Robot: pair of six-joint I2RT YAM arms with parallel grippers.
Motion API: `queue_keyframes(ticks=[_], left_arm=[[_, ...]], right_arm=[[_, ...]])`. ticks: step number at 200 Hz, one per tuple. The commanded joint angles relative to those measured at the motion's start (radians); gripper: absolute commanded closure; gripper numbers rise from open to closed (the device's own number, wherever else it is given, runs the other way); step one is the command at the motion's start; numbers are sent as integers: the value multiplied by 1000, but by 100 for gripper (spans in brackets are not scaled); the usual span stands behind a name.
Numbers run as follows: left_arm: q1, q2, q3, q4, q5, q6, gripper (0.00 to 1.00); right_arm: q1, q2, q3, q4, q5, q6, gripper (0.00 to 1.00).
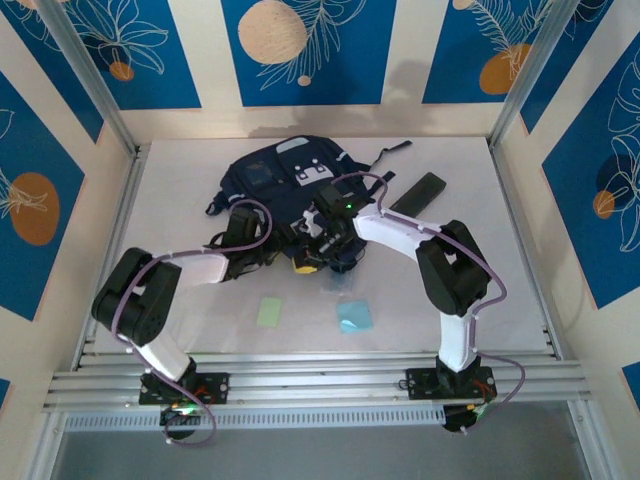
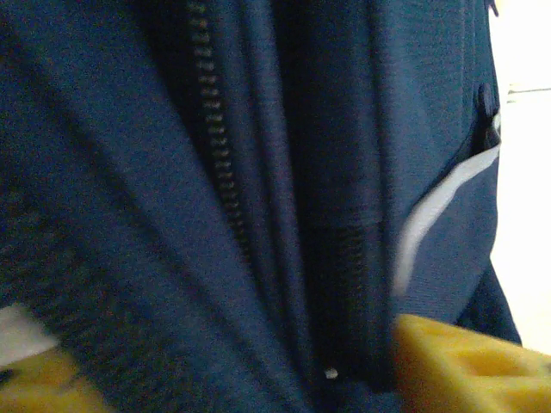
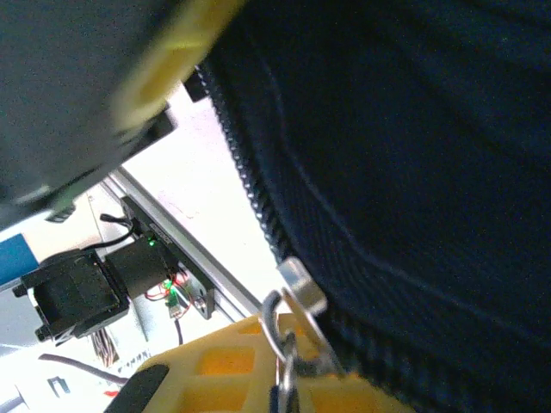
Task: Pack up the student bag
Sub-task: Zip the student bag at the top-center of the table.
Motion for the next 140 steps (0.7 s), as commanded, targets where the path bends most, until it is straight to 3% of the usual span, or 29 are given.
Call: queue_keyframes(ticks=[1,4,43,99,140], left_arm=[[2,41,-4,94,-67,-30,96],[3,41,-2,86,-67,-22,100],[34,-30,12,-60,-86,106,100],[88,-112,57,-292,-31,337,100],[215,-143,99,-426,26,464,100]], right_arm=[[11,-25,6,-115,-75,-34,100],[9,-25,9,-141,-69,-49,100],[-33,-44,-9,-453,125,-244,100],[-132,-66,-30,-591,414,-326,100],[-234,-39,44,-585,619,-340,100]])
